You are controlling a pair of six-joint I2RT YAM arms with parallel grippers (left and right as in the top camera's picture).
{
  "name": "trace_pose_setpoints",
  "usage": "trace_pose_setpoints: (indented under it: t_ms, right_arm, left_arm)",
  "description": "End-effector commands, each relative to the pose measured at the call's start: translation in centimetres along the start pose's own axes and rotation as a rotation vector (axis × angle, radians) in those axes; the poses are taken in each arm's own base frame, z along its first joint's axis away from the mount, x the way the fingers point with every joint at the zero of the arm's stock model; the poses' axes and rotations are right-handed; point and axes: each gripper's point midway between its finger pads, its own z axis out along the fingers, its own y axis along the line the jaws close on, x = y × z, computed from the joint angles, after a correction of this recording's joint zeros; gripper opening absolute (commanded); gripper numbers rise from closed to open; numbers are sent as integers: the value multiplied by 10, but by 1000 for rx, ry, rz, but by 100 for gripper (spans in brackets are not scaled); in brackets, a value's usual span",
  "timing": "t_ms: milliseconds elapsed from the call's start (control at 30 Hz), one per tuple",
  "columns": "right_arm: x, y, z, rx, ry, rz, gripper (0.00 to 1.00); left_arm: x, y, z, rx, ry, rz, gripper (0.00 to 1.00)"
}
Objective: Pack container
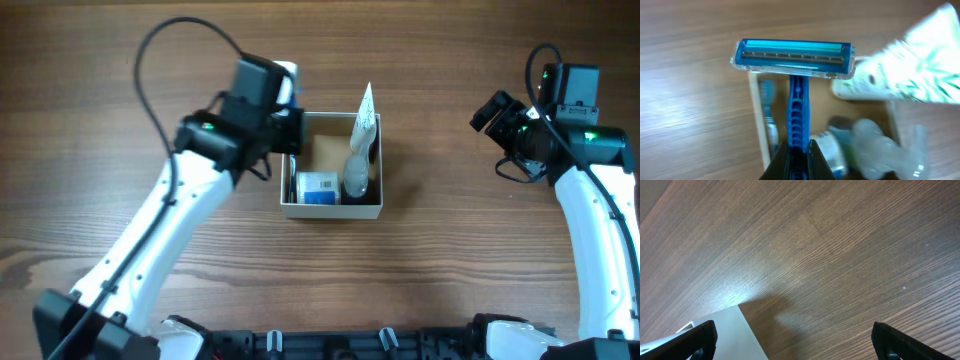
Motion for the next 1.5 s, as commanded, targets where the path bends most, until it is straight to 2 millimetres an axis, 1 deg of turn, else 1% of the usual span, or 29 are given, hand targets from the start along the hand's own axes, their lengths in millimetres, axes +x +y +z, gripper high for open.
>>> trace_pose_setpoints:
  t_ms: [0, 67, 100, 167, 233, 333, 433, 500, 533, 600, 667, 733, 867, 933, 1033, 1067, 1133, 1167, 1200, 1233, 1333, 1367, 1433, 1467]
  right_arm:
    - [-3, 2, -1, -8, 0, -8, 100]
    - [-3, 2, -1, -8, 0, -8, 100]
    - [-3, 2, -1, -8, 0, -8, 100]
    - [-3, 2, -1, -8, 0, -7, 100]
    - [-3, 2, -1, -8, 0, -8, 100]
    - [-3, 2, -1, -8, 0, -8, 100]
    - [-3, 2, -1, -8, 0, -8, 100]
    - [-3, 2, -1, -8, 0, -8, 100]
    - [-3, 2, -1, -8, 0, -7, 100]
    - [-3, 2, -1, -8, 0, -8, 100]
    - [-3, 2, -1, -8, 0, -8, 100]
    - [-3, 2, -1, -8, 0, -8, 100]
    - [-3, 2, -1, -8, 0, -8, 100]
    - [-3, 2, -1, -9, -1, -8, 100]
    - [-3, 2, -1, -8, 0, -8, 100]
    - [-3, 2, -1, -8, 0, -8, 100]
    - [-3, 2, -1, -8, 0, -8, 100]
    - [-3, 2, -1, -8, 0, -8, 100]
    - [-3, 2, -1, -8, 0, -8, 100]
    - [-3, 2, -1, -8, 0, -8, 100]
    - [-3, 2, -1, -8, 0, -8, 100]
    - [-3, 2, -1, -8, 0, -8, 100]
    - [-3, 2, -1, -8, 0, -8, 100]
    - [-3, 2, -1, -8, 0, -8, 100]
  left_arm:
    - [20, -14, 30, -21, 82, -4, 4]
    - [31, -16, 45, -31, 128, 1, 4]
    - [34, -14, 52, -44, 143, -16, 4]
    - [39, -8, 61, -79, 165, -41, 4]
    - [41, -4, 64, -101, 171, -42, 5]
    - [39, 1, 63, -131, 160, -46, 8]
    - [38, 13, 60, -196, 146, -56, 9]
    - [38, 15, 59, -208, 146, -54, 12]
    - [39, 15, 59, -208, 148, -54, 17]
    - [40, 15, 59, -209, 151, -51, 33]
    - [41, 16, 58, -211, 156, -49, 42]
    - [43, 17, 58, -214, 166, -49, 44]
    - [39, 15, 48, -206, 147, -51, 41]
    - [31, 11, 35, -192, 114, -54, 41]
    - [11, 7, 6, -164, 37, -64, 45]
    - [3, 7, -5, -154, 2, -72, 60]
    - [-10, 14, -27, -154, -64, -96, 76]
    - [-18, 25, -44, -173, -114, -119, 97]
    - [-23, 36, -57, -195, -151, -141, 100]
    - [-28, 51, -74, -226, -195, -172, 100]
    - [-31, 87, -110, -289, -265, -253, 100]
    - [-29, 112, -134, -329, -307, -315, 100]
    - [-25, 134, -155, -369, -347, -375, 100]
    - [-23, 141, -162, -383, -360, -394, 100]
